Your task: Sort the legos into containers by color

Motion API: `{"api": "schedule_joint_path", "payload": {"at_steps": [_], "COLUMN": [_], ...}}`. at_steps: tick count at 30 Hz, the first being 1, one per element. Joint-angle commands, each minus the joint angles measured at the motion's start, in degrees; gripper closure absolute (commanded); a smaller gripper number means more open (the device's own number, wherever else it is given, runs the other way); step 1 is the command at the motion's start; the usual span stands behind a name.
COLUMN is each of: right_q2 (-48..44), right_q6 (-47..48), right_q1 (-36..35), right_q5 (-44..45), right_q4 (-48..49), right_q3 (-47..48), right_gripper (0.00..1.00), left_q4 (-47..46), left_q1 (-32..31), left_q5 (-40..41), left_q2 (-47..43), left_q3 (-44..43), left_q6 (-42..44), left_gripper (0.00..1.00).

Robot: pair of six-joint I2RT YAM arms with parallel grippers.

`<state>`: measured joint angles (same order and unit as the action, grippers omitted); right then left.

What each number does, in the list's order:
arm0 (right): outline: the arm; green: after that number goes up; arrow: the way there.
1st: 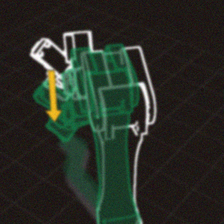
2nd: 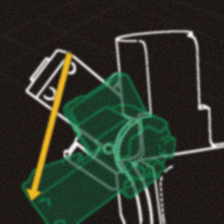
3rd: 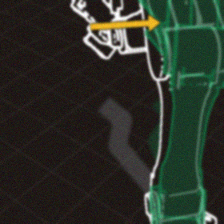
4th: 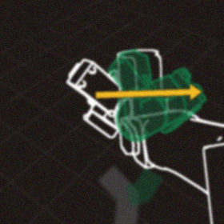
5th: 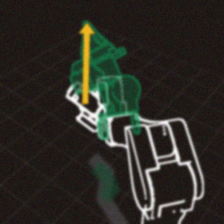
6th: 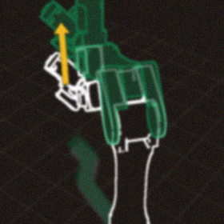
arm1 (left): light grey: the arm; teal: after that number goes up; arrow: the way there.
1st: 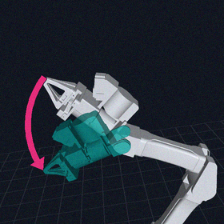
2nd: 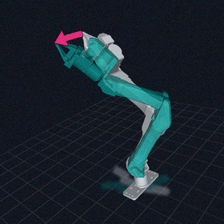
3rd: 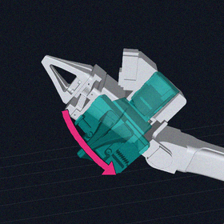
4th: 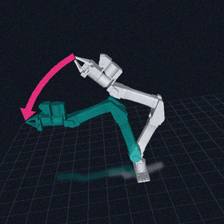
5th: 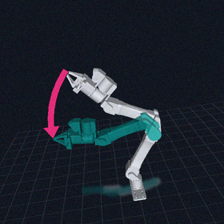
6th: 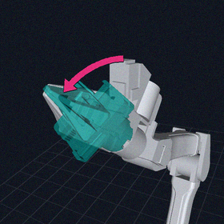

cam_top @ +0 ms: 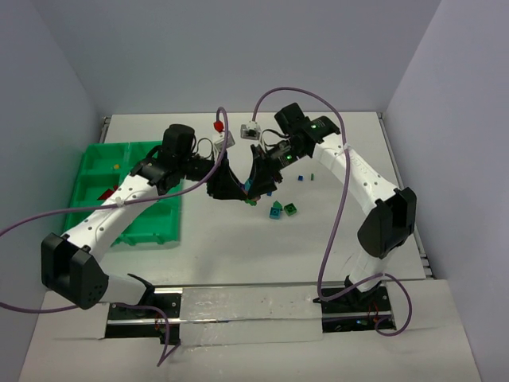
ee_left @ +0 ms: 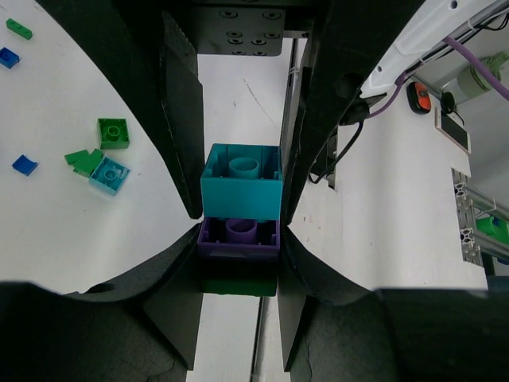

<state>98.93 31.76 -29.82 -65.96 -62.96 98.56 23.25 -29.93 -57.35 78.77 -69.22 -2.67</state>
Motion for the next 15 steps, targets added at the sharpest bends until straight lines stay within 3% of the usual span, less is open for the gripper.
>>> {"api": "schedule_joint_path", "payload": {"at_steps": [1,3,5,7,8,9,11,13,15], "right_q2": [1.15,2.00,2.26,2.76,2.84,2.85,2.93,2.86,2.84], "right_q6": [0.11,1.14,1.98,1.98,1.87,1.53,0.07,-2.88,-6.18], "right_q1": [-0.96,-1.14,-1.30,-1.38,-1.37,-1.28,-0.87,0.37,1.69], "right_q5": [-0.37,-0.31,-0.30,-0.13,-0.13,-0.12,-0.51,-2.04,-3.37], "right_q4": [0.40,-1.01,-1.81,-1.88,-1.72,-1.69,0.10,2.81,5.43], "right_q3": [1.84,2.62,2.97,3.32,3.48,3.49,3.57,3.40,3.33], "right_gripper": [0.48,0.50,0.59,0.79,0.98,0.98,1.00,1.00,1.00], "left_q4": [-3.45,-3.74,-3.74,-3.81,-3.64,-3.53,-3.03,-4.51,-6.23], "left_q1": [0.05,0.05,0.14,0.14,0.13,0.06,0.63,2.46,4.88], "left_q5": [-0.04,0.05,0.24,0.62,1.10,1.14,2.29,2.26,1.11], "left_q2": [-0.02,-0.02,0.05,-0.19,-0.21,-0.38,-1.28,-2.34,-2.74], "left_q3": [-2.70,-2.85,-2.85,-2.85,-2.85,-2.85,-2.13,-0.08,1.54], "left_q6": [-2.12,-2.35,-2.44,-2.70,-2.78,-2.78,-2.93,-4.79,-7.06], "left_gripper": [1.00,1.00,0.97,0.78,0.69,0.68,0.38,0.18,0.09]}}
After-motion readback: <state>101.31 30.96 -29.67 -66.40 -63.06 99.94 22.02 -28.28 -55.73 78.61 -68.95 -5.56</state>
